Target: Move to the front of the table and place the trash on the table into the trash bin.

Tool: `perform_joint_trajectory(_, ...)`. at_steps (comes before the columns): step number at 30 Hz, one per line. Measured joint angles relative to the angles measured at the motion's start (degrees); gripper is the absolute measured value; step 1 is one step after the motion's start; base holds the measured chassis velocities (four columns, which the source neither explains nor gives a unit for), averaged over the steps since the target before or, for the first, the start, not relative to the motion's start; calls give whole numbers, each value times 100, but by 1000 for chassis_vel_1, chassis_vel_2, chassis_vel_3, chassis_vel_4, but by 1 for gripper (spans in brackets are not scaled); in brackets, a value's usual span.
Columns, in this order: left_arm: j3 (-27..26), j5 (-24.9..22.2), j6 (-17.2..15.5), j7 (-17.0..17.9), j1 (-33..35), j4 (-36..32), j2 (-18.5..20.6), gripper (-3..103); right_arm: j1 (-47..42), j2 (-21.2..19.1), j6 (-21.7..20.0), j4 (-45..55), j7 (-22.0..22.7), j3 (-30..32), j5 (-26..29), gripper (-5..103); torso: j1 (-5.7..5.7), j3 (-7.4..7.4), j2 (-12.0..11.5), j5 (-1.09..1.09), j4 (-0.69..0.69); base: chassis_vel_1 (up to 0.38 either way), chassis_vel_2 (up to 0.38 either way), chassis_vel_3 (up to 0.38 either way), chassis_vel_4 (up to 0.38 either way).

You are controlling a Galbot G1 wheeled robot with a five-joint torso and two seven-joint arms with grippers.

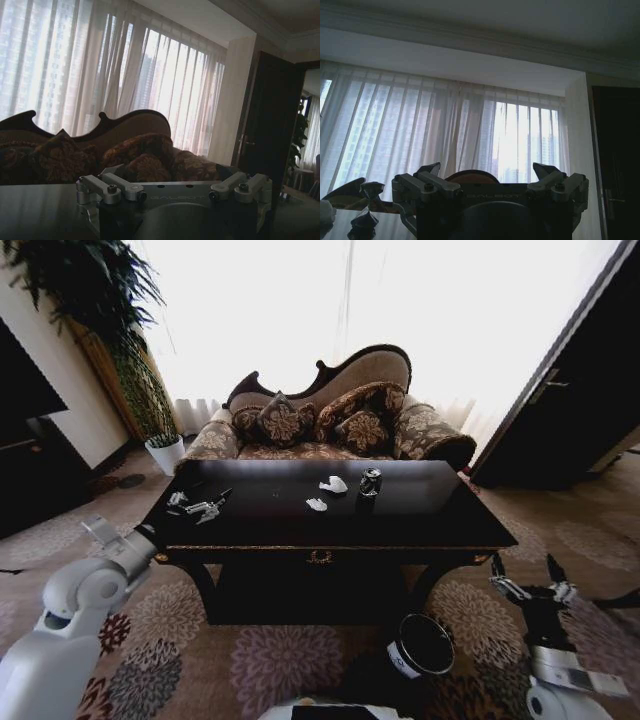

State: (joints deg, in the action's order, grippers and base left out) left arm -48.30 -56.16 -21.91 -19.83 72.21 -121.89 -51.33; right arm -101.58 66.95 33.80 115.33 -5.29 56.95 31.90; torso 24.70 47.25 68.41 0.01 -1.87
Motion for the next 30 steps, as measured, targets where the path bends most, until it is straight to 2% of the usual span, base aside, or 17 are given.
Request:
perform_joint_trajectory(3, 5, 8, -7, 0, 57, -62, -26, 100, 196, -490, -555, 411, 544, -243, -46, 100, 0, 0, 0, -1, 2, 0, 0, 0, 0)
perform_joint_trajectory(4, 5, 8, -7, 0, 57, -62, -26, 100, 196, -490, -555, 411, 544, -243, -46, 100, 0, 0, 0, -1, 2, 0, 0, 0, 0)
perform_joint_trajectory(6, -7, 19, -9, 0, 117, -109, -40, 100, 368, -893, -1012, 628, 700, -395, 56, 100, 0, 0, 0, -2, 2, 0, 0, 0, 0)
perform_joint_trajectory(8, -23, 22, -10, -2, 149, -141, -41, 100, 562, -1193, -1276, 688, 657, -535, 115, 100, 0, 0, 0, -2, 3, 0, 0, 0, 0)
perform_joint_trajectory(14, -19, 19, -13, -9, 147, -168, 1, 100, 1044, -1617, -1473, 160, 333, -981, 304, 100, 0, 0, -1, 0, 2, 0, 0, 0, 0)
perform_joint_trajectory(22, -19, 13, -27, -16, 152, -204, 46, 100, 1390, -1765, -1545, -332, -55, -1440, 448, 100, 0, 0, -1, -1, 1, 0, 0, 0, 0)
perform_joint_trajectory(26, -17, 6, -53, -17, 154, -227, 45, 100, 1582, -1880, -1664, -386, -39, -1633, 356, 100, 0, 1, -1, -2, 2, 0, 0, 0, 0)
perform_joint_trajectory(30, 57, 14, -67, -17, 126, -222, 37, 100, 1786, -2007, -1877, -456, 203, -1779, 288, 100, 0, 1, -1, -1, 1, 0, 0, 0, 0)
